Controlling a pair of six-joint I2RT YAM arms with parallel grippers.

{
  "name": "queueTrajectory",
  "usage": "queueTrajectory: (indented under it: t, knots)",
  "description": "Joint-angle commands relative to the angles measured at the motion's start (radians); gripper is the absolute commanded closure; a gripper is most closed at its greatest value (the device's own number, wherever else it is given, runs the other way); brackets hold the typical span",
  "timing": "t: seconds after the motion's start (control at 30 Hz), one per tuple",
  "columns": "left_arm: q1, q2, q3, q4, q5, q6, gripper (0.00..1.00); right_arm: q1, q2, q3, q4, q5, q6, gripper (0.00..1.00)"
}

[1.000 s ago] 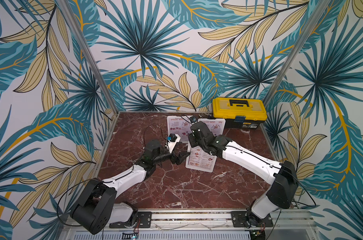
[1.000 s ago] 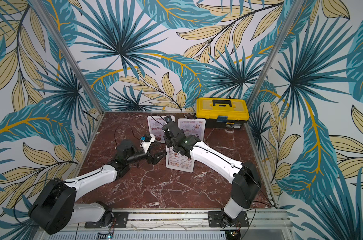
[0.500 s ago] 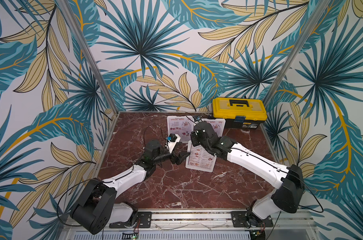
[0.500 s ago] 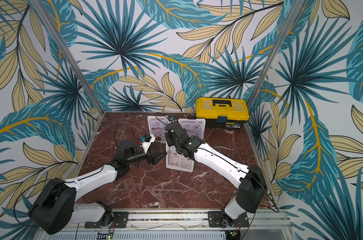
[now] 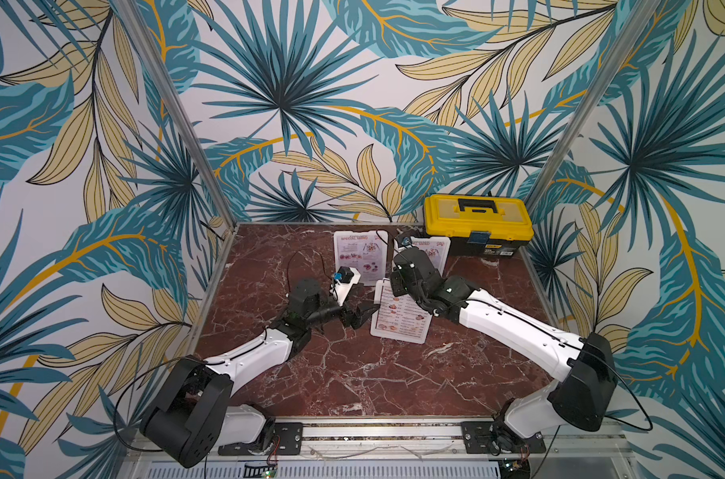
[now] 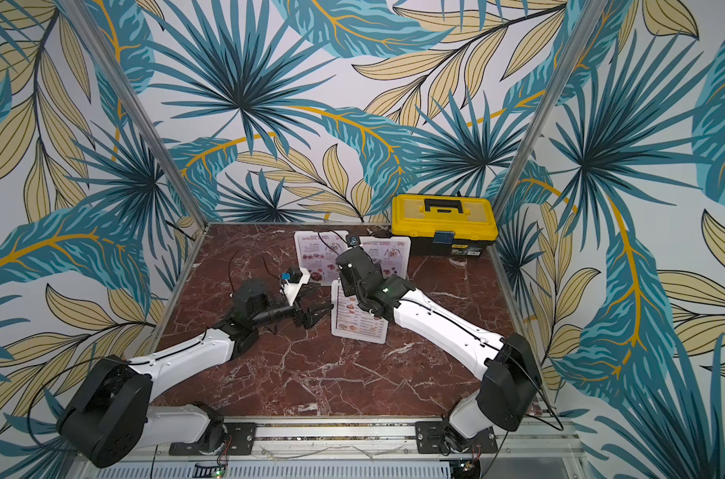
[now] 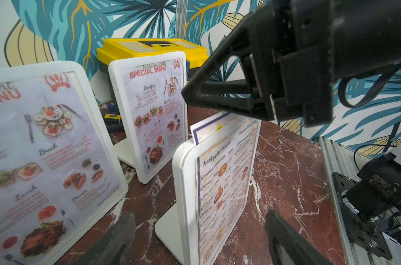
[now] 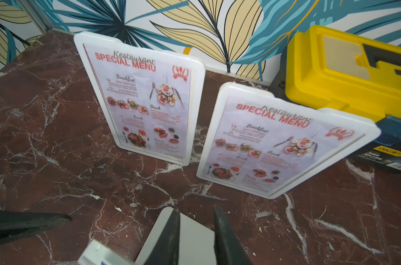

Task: Insert the menus into the narrow rack
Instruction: Insert the menu into the narrow rack.

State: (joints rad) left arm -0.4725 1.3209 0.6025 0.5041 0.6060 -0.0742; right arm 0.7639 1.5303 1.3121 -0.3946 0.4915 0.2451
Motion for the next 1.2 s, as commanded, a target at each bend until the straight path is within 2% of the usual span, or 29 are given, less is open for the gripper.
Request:
queueTrajectory:
  t: [0.0,0.47,0.63,0.87,1.17]
  knots:
    - [-0.003,-0.012,-0.007,0.008,0.0,0.014,0.12,0.002,0.017,-0.019,-0.01,-0.035,0.029,0.73]
    - [-0.003,0.012,-0.001,0.008,0.002,0.017,0.12,0.003,0.064,-0.051,0.031,-0.051,0.073,0.74]
    - [-0.003,0.021,0.005,0.008,0.007,0.016,0.12,0.002,0.019,-0.053,0.023,0.01,0.065,0.73]
    - [-0.003,0.021,0.008,0.007,0.006,0.016,0.12,-0.017,-0.1,-0.092,-0.016,0.165,0.062,0.7]
    - [-0.003,0.023,0.013,0.008,0.014,0.009,0.12,-0.058,-0.155,-0.239,0.021,0.141,0.12,0.71]
